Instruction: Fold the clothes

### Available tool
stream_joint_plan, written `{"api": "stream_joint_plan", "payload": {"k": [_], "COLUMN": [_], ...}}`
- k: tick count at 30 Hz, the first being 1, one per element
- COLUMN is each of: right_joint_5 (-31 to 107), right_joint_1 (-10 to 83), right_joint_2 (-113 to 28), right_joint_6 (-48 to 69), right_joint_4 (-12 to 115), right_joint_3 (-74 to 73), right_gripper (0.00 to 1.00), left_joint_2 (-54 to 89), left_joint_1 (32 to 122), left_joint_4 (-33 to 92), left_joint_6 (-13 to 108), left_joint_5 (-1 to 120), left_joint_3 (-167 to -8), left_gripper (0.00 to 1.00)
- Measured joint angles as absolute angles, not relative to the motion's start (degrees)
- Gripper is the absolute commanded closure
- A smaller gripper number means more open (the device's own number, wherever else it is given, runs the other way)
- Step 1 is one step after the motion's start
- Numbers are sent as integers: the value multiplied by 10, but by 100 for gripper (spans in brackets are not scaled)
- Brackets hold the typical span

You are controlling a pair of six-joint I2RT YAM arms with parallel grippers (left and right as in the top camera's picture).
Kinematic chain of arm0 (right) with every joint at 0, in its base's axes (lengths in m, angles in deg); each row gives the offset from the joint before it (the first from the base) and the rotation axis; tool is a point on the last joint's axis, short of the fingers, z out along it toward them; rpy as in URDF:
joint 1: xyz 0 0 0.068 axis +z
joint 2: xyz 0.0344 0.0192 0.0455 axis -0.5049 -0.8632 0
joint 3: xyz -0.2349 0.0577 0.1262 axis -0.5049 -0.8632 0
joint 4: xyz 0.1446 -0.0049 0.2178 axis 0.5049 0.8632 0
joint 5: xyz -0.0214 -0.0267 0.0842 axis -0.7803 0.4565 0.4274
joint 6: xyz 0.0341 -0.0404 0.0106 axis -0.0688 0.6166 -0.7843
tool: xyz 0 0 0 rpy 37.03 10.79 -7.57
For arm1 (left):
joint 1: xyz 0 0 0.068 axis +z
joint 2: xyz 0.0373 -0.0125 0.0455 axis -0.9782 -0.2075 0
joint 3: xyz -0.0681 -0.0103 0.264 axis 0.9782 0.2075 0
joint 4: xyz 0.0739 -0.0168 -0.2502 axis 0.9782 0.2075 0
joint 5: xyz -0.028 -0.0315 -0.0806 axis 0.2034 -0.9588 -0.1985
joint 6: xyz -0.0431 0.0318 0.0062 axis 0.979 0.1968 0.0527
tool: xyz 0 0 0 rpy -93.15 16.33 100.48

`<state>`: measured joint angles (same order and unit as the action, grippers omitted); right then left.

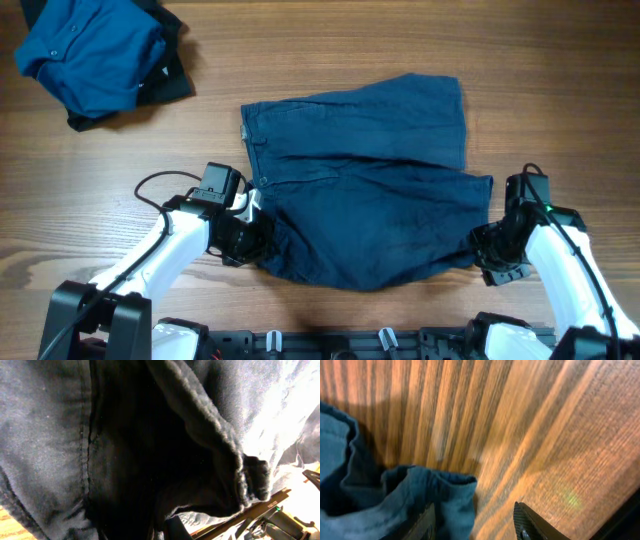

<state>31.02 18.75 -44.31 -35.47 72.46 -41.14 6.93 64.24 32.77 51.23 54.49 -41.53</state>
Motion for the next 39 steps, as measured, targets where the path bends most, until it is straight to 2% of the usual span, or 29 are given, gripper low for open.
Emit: {"api": "stream_joint_plan", "payload": {"k": [17,20,22,24,26,35,39], "right_joint_5": [329,329,328,329,332,346,352], "right_joint_1": [185,185,185,185,185,185,185], "right_joint_2": [-457,-457,-457,-456,-456,-456,-455], "right_joint_6": [-342,-341,-339,-337,-334,-327,-309], "right_joint_4": [627,626,625,619,602,589,628], "right_joint_3": [-453,-454,-454,-454,-454,-455,-450], "right_gripper": [50,58,67,85,96,96,96], "left_joint_2": [69,69,69,69,69,69,69], "left_joint_1": [642,642,642,642,642,642,642], "left_joint_4": [328,329,330,330,330,331,343], "left_joint_6": [512,512,512,512,512,512,512], "left_joint_5": [545,545,545,545,545,545,545], "left_joint_3": [-415,-415,-415,-415,-415,-415,-415], "left_gripper": [94,94,94,94,94,96,96]}}
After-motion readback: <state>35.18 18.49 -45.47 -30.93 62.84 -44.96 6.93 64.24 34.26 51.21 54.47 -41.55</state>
